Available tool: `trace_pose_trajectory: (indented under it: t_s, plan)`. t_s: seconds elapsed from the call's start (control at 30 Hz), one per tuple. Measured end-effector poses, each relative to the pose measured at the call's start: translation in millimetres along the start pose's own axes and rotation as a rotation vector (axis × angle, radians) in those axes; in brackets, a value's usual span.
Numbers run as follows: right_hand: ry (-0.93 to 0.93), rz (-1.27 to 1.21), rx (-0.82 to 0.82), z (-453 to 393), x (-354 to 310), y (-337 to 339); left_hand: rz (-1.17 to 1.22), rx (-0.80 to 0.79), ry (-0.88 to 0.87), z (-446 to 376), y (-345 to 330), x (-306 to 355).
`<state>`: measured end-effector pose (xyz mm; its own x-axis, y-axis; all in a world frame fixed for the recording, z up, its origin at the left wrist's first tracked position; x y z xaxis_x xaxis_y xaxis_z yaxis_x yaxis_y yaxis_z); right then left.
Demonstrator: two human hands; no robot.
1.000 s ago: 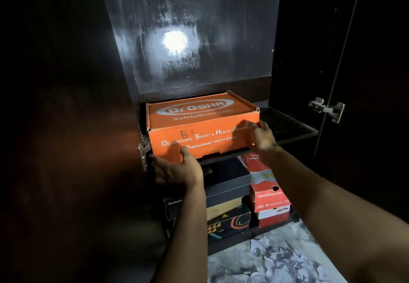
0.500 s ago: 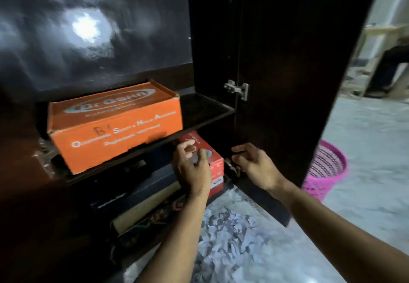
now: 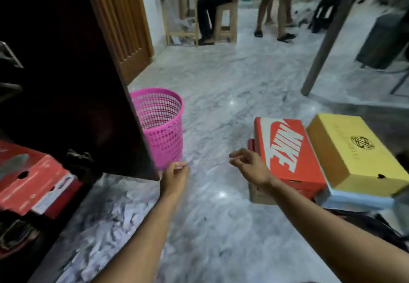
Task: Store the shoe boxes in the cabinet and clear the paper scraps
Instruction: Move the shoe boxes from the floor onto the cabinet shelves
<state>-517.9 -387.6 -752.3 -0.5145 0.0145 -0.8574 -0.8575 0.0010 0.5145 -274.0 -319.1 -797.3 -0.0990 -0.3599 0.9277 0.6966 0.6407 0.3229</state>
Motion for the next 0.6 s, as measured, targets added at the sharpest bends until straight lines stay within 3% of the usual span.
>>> trace_pose_trajectory:
  t_s: [0.13, 0.27, 0.4, 0.5, 0.6]
  plan:
    - [-0.149, 0.079, 0.293, -19.6, 75.2, 51.2, -0.106, -0.269, 0.124, 31.6, -78.2, -17.3]
    - [-0.276, 0.238, 0.531, -34.0, 126.8, 98.2, -0.139, -0.422, 0.166, 44.4, -154.2, -33.0]
    - [-0.459, 0.345, 0.523, -48.5, 168.1, 126.3, -0.169, -0.563, 0.279, 65.3, -222.6, -32.1]
    - [-0.494, 0.429, 0.47, -59.9, 183.2, 131.5, -0.164, -0.66, 0.322, 79.2, -258.0, -29.5]
    - [-0.545, 0.404, 0.464, -67.8, 190.3, 130.1, -0.089, -0.647, 0.354, 82.2, -272.8, -35.2]
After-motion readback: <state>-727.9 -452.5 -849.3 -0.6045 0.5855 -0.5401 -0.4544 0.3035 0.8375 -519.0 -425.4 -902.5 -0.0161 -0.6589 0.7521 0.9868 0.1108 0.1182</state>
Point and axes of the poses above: each hand's wrist, its own z-axis away from the middle knuckle, its own y-axis out of the back of the hand, x = y × z, the point moved 5 cm from there along -z, towards the middle knuckle, and after that the axes turned 15 degrees about x, right-handed, at the moved point
